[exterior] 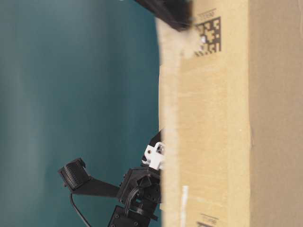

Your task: Close the cardboard box.

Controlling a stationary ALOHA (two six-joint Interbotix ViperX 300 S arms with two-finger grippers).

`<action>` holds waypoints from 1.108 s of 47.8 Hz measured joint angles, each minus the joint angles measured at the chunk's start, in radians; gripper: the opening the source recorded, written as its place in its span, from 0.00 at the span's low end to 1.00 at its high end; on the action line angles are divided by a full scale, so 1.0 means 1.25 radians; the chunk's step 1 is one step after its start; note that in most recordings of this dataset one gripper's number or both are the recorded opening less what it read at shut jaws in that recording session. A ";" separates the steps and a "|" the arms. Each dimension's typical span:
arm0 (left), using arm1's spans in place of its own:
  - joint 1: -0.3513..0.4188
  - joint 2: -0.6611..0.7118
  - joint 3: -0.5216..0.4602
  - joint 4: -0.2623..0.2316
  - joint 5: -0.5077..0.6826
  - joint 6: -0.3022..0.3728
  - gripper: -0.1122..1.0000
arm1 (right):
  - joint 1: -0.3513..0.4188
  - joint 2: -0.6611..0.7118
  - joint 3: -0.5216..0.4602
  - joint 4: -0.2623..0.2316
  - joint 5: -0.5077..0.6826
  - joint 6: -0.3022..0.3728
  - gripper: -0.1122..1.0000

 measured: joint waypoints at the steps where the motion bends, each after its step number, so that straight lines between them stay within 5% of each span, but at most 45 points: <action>1: 0.001 0.000 0.000 0.001 0.000 -0.001 0.10 | -0.001 0.009 0.000 0.001 0.000 0.000 0.10; 34: -0.007 -0.016 0.000 0.001 0.007 -0.001 0.10 | -0.004 0.088 -0.023 0.038 0.002 0.001 0.10; 53: -0.004 -0.162 -0.063 0.001 0.158 0.023 0.10 | -0.004 0.090 -0.031 0.039 0.005 -0.005 0.10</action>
